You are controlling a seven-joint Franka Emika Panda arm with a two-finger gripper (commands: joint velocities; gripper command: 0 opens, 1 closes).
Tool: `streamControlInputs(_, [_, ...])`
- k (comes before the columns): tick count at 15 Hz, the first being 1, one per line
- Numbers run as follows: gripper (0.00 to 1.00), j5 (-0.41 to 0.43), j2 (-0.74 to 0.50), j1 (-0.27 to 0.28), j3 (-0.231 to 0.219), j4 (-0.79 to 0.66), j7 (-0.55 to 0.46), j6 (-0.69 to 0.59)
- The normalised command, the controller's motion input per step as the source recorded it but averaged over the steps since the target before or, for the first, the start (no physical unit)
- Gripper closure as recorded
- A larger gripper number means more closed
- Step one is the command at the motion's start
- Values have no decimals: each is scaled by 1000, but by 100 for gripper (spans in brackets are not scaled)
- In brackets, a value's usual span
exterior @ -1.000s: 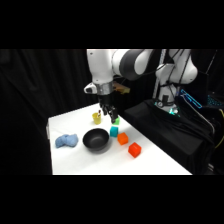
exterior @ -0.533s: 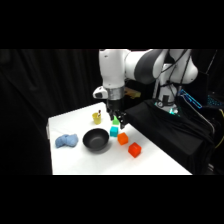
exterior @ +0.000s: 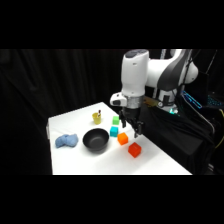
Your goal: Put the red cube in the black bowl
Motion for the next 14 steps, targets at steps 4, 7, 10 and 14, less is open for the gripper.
streamControlInputs(4, [0,-113,-76,90,69,-283,334,378])
streamControlInputs(7, [0,-247,79,48,8,-159,335,398])
streamControlInputs(10, [0,-331,150,56,-69,-51,338,333])
streamControlInputs(14, [0,-263,187,108,-150,26,253,255])
